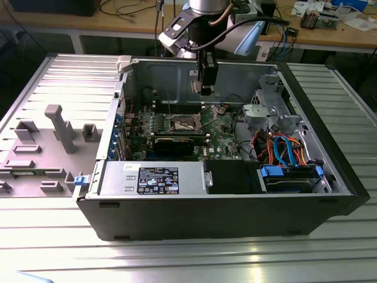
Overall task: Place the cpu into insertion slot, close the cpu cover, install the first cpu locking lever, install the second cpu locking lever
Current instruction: 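Place the cpu into insertion slot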
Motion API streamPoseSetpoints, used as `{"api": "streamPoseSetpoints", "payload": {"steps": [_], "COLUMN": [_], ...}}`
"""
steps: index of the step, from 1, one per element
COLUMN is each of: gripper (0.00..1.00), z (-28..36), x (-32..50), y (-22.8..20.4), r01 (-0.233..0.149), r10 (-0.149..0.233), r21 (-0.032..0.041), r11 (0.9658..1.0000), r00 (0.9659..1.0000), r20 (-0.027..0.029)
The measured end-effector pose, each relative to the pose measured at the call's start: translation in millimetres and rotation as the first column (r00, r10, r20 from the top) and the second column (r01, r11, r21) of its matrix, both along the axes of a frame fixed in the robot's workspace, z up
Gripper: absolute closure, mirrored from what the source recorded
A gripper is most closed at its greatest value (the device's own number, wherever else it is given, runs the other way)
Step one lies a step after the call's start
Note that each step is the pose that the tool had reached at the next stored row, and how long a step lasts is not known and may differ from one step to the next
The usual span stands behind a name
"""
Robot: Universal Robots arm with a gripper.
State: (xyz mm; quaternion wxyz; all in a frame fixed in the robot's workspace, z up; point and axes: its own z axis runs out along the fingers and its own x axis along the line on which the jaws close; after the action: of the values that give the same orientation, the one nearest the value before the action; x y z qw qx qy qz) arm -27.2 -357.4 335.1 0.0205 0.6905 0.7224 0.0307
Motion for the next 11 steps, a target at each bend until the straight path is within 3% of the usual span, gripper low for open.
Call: {"api": "streamPoseSetpoints", "payload": {"steps": [3,8,10,11], "gripper": [0.46,0.46,0.46,0.46], "z": [-4.1,-11.7,-18.8,-19.2], "x": [0.1,0.1,0.1,0.1], "y": [0.8,1.4,1.4,1.4], "r01": [0.003,0.012,0.060,0.066], "r10": [-0.003,-0.012,-0.060,-0.066], "r21": [-0.0016,-0.0020,-0.0019,-0.0019], "r11": [1.0000,0.9999,0.9982,0.9978], "r00": [1.0000,0.9999,0.9982,0.9978], "r20": [-0.0049,-0.0051,-0.0051,-0.0052]}}
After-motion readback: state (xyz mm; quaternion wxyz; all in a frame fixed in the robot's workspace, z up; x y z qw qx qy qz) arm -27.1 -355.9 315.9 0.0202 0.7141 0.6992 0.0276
